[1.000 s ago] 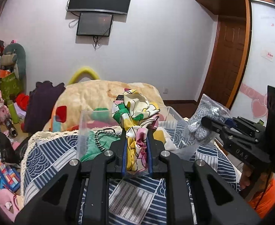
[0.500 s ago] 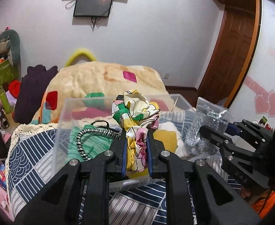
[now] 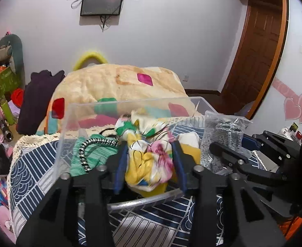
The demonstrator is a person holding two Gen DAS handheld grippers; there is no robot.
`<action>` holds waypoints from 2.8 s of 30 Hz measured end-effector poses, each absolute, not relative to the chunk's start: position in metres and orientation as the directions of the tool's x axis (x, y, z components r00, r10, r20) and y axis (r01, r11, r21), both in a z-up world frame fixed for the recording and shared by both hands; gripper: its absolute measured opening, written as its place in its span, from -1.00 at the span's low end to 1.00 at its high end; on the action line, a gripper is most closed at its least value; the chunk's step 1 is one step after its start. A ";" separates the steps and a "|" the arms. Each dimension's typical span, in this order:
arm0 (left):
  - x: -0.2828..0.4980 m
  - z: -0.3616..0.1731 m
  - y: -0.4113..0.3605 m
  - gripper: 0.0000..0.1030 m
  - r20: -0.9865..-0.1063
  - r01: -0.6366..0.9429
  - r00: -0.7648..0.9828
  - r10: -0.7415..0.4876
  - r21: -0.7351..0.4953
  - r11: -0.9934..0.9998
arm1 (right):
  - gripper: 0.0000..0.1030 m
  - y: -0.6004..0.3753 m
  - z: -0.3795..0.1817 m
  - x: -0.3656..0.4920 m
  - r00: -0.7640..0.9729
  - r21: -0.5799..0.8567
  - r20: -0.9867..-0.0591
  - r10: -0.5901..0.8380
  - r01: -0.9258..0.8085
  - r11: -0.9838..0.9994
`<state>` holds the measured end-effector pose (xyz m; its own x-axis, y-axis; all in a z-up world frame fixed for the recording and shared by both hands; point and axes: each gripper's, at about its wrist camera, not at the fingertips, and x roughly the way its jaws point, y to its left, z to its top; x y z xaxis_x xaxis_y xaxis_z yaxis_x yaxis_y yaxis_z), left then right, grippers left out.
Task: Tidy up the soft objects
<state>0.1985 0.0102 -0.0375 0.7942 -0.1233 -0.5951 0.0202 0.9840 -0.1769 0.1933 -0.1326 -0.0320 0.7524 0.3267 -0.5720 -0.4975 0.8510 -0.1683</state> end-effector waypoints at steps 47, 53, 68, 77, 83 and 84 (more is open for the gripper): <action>0.001 0.027 -0.001 0.74 -0.284 0.013 0.958 -0.047 -0.118 0.993 | 0.94 -0.182 0.027 0.068 0.837 0.020 -0.276 0.472 -0.486 0.874; -0.003 0.024 -0.007 0.79 -0.273 0.013 0.961 -0.040 -0.099 0.995 | 0.95 -0.181 0.022 0.065 0.836 0.017 -0.273 0.475 -0.490 0.872; -0.003 0.019 -0.010 0.82 -0.273 0.013 0.961 -0.041 -0.104 0.994 | 0.95 -0.182 0.017 0.063 0.830 0.023 -0.278 0.483 -0.496 0.868; -0.003 0.019 -0.011 0.83 -0.274 0.012 0.961 -0.039 -0.099 0.995 | 0.95 -0.184 0.017 0.061 0.830 0.028 -0.278 0.484 -0.496 0.868; -0.006 0.019 -0.013 0.92 -0.259 0.004 0.966 -0.028 -0.093 0.996 | 0.95 -0.184 0.017 0.061 0.831 0.029 -0.276 0.483 -0.495 0.869; -0.007 0.019 -0.013 0.92 -0.256 0.003 0.966 -0.026 -0.091 0.996 | 0.96 -0.184 0.017 0.060 0.831 0.030 -0.276 0.484 -0.496 0.868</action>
<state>-0.0067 -0.0131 0.0189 0.9663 -0.0258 -0.2563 0.0025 0.9959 -0.0906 0.0602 -0.1844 0.0174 0.8306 0.4838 -0.2756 -0.4955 0.8681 0.0303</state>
